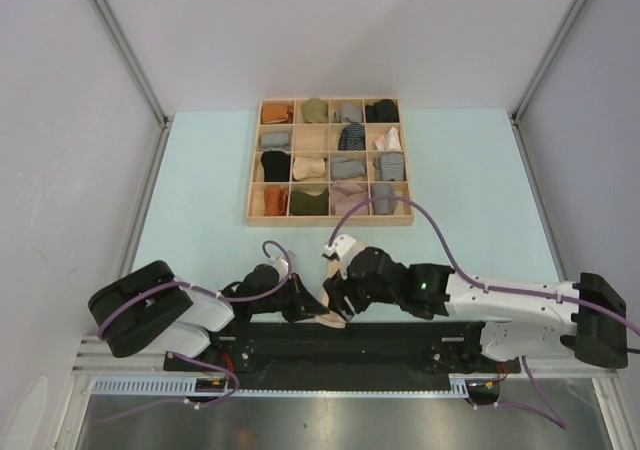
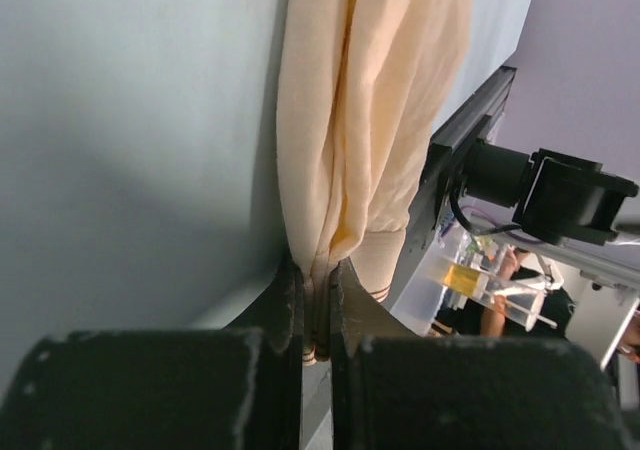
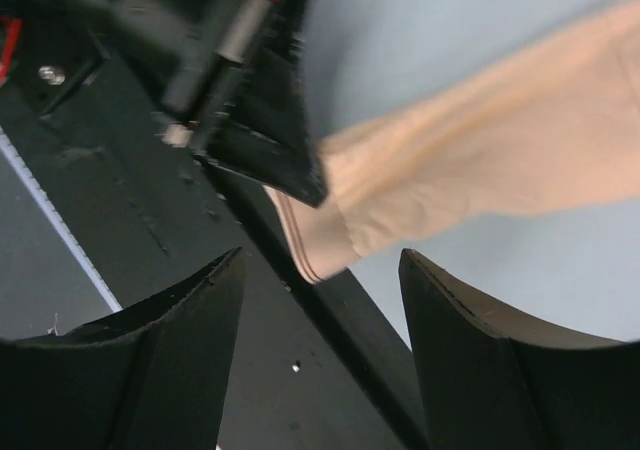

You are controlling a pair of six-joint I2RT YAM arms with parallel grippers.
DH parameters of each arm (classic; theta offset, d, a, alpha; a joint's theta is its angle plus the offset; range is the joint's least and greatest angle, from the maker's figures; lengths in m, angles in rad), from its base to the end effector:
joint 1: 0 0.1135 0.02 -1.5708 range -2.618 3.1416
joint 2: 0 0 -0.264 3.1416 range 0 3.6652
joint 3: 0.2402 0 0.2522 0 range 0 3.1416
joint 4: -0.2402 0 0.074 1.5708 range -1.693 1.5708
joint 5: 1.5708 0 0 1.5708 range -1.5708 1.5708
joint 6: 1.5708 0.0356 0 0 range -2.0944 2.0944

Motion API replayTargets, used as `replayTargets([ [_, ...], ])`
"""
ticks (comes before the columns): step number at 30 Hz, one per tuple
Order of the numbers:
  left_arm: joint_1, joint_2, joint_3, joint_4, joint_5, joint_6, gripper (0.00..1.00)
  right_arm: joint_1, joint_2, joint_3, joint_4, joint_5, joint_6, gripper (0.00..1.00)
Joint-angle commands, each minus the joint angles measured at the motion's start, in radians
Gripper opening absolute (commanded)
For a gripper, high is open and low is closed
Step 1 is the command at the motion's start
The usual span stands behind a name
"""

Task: Roll the underwear
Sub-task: Roll the underwear to the center of the board.

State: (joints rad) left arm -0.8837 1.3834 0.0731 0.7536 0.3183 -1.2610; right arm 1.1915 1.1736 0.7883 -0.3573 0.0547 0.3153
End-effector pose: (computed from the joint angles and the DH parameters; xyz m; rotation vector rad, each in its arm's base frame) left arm 0.1077 -0.1489 0.0947 -0.2539 2.5378 -1.4344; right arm 0.0937 0.2298 0.2464 -0.9988 2.2007 0.6784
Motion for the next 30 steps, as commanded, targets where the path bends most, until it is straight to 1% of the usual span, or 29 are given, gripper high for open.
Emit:
replayTargets([
  [1, 0.040, -0.018, -0.001, -0.091, 0.119, -0.032, 0.00, 0.165, 0.006, -0.012, 0.144, 0.223, -0.090, 0.68],
  [2, 0.046, -0.023, -0.001, -0.094, 0.129, -0.056, 0.00, 0.195, 0.033, -0.012, 0.168, 0.278, -0.099, 0.68],
  [8, 0.086, -0.064, -0.009, -0.108, 0.191, -0.136, 0.00, 0.359, 0.150, -0.012, 0.230, 0.447, -0.130, 0.68],
  [12, 0.126, -0.060, -0.019, -0.089, 0.243, -0.170, 0.00, 0.424, 0.224, -0.012, 0.262, 0.496, -0.156, 0.68],
  [22, 0.172, -0.070, -0.035, -0.036, 0.303, -0.261, 0.00, 0.494, 0.342, -0.011, 0.299, 0.628, -0.174, 0.65],
  [24, 0.175, -0.075, -0.035, -0.036, 0.307, -0.267, 0.00, 0.500, 0.360, -0.011, 0.317, 0.629, -0.177, 0.64],
  [29, 0.183, -0.076, -0.045, -0.016, 0.327, -0.287, 0.00, 0.513, 0.412, -0.011, 0.333, 0.721, -0.168, 0.60],
  [30, 0.184, -0.080, -0.045, -0.014, 0.332, -0.290, 0.00, 0.517, 0.419, -0.011, 0.330, 0.740, -0.163, 0.58],
])
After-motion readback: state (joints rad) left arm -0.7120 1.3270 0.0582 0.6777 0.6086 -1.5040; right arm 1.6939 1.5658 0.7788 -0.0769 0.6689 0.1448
